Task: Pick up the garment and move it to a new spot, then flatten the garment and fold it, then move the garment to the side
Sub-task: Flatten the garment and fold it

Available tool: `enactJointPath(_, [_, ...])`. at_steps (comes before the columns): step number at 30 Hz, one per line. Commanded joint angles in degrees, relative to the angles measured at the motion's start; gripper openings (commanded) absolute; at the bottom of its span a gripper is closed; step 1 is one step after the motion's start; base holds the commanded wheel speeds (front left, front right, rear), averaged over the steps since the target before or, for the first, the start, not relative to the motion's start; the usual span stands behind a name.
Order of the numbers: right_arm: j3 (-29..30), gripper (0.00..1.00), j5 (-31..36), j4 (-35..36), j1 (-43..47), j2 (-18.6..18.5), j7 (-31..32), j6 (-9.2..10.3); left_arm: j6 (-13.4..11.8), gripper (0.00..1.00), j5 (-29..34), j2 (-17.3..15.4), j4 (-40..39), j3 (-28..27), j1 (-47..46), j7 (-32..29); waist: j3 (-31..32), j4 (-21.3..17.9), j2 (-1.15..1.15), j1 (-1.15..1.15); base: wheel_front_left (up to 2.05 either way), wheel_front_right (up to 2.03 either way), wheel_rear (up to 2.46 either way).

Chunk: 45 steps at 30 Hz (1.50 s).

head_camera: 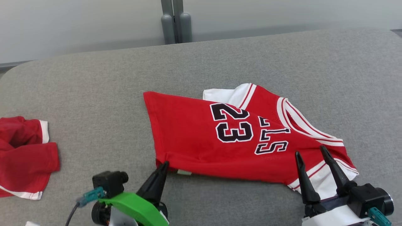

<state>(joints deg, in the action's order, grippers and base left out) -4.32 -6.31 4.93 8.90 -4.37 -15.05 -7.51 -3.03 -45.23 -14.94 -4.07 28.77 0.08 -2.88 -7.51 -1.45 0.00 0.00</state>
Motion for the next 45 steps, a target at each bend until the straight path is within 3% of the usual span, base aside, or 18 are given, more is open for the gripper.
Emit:
enactJointPath(1, [0.0, 1.0, 0.1, -0.2, -0.9, 0.0, -0.2, 0.04, 0.6, 0.0, -0.6, 0.6, 2.0, -0.5, -2.9, -0.6, -1.6, -2.7, 0.0, 0.0, 0.0, 0.0, 0.0])
enactJointPath(8, [-0.1, 1.0, -0.5, -1.2, -2.1, 0.5, -0.2, 0.04, 2.1, 0.0, -2.2, 1.3, 17.4, -1.9, -12.9, -3.6, -3.7, -7.0, 0.0, 0.0, 0.0, 0.0, 0.0])
enactJointPath(10, [0.1, 1.0, -0.5, -1.4, -1.9, 0.7, -0.2, 0.04, 2.3, 0.55, -2.0, 1.4, 21.5, -2.3, -14.6, -2.9, -3.9, -7.7, 0.0, 0.0, 0.0, 0.0, 0.0])
enactJointPath(11, [0.2, 1.0, -0.5, -1.5, -1.8, 0.8, -0.2, 0.04, 2.8, 0.88, -1.9, 1.7, 23.1, -2.3, -15.2, -2.3, -3.9, -7.9, 0.0, 0.0, 0.0, 0.0, 0.0])
enactJointPath(12, [0.3, 1.0, -0.5, -1.5, -1.6, 0.9, -0.2, 0.04, 2.9, 1.0, -2.4, 2.1, 24.2, -2.7, -15.4, -1.7, -3.9, -8.0, 0.0, 0.0, 0.0, 0.0, 0.0])
enactJointPath(19, [0.4, 1.0, -0.4, -1.8, -0.8, 1.1, -0.2, 0.04, 5.1, 1.0, -4.8, 2.6, 24.9, -5.6, -11.5, 4.4, -3.3, -7.2, 0.0, 0.0, 0.0, 0.0, 0.0])
enactJointPath(26, [0.1, 1.0, -0.1, -1.5, -1.4, 1.0, -0.2, 0.04, 7.4, 1.0, -2.0, -0.6, 19.8, -3.0, -8.0, 5.1, -3.6, -6.1, 0.0, 0.0, 0.0, 0.0, 0.0])
enactJointPath(32, [-0.3, 1.0, -0.2, -1.6, -2.1, 0.6, -0.2, 0.04, 7.7, 1.0, 3.2, -3.2, 22.7, 0.2, -11.6, 5.3, -4.3, -6.5, 0.0, 0.0, 0.0, 0.0, 0.0])
enactJointPath(41, [-0.3, 1.0, -0.6, -1.7, -2.3, 0.8, -0.2, 0.04, 8.5, 1.0, 6.9, -1.8, 29.7, 2.2, -17.5, 8.2, -5.0, -7.8, 0.0, 0.0, 0.0, 0.0, 0.0])
enactJointPath(42, [-0.3, 1.0, -0.6, -1.7, -2.3, 0.8, -0.2, 0.04, 8.6, 0.87, 7.2, -1.8, 30.4, 2.6, -17.9, 7.9, -5.0, -7.9, 0.0, 0.0, 0.0, 0.0, 0.0])
enactJointPath(43, [-0.3, 1.0, -0.7, -1.7, -2.2, 0.9, -0.2, 0.04, 8.7, 0.47, 7.2, -1.7, 30.9, 2.8, -18.2, 7.9, -5.0, -7.9, 0.0, 0.0, 0.0, 0.0, 0.0])
enactJointPath(44, [-0.2, 1.0, -0.7, -1.8, -2.1, 0.9, -0.2, 0.04, 8.8, 0.01, 7.0, -1.6, 31.2, 2.9, -18.3, 7.8, -4.9, -7.9, 0.0, 0.0, 0.0, 0.0, 0.0])
enactJointPath(45, [-0.2, 1.0, -0.6, -1.8, -1.9, 0.9, -0.2, 0.04, 9.0, 0.0, 6.6, -1.5, 31.2, 3.1, -18.3, 8.0, -4.8, -7.8, 0.0, 0.0, 0.0, 0.0, 0.0])
